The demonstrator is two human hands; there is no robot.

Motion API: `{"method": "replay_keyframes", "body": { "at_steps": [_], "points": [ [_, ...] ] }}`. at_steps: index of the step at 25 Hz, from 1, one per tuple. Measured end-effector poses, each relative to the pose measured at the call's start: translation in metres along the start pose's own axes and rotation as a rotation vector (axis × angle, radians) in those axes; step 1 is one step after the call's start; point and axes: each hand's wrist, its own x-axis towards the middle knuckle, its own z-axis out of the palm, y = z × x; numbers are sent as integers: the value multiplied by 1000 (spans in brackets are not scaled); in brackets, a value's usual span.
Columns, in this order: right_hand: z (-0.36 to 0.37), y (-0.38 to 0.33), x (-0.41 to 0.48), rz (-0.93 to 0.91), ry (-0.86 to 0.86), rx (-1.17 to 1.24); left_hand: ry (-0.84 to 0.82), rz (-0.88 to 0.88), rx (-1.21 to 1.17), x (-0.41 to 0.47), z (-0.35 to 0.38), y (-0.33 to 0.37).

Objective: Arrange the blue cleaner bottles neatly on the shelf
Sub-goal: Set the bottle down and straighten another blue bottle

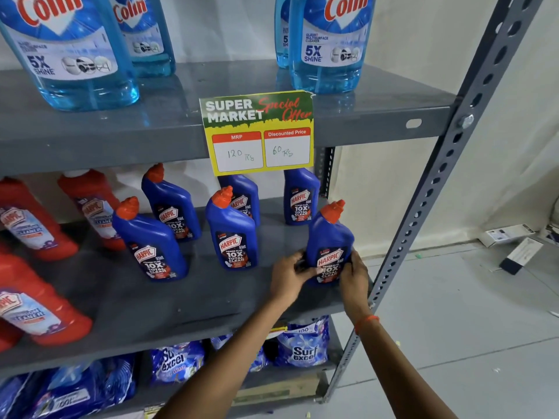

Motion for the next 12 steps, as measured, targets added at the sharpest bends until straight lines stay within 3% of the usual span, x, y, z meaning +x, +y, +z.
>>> {"method": "replay_keyframes", "body": {
  "at_steps": [12],
  "points": [
    [-10, -8, -19, 34, 17, 11, 102, 24, 19, -25, 10, 9]
  ]
}}
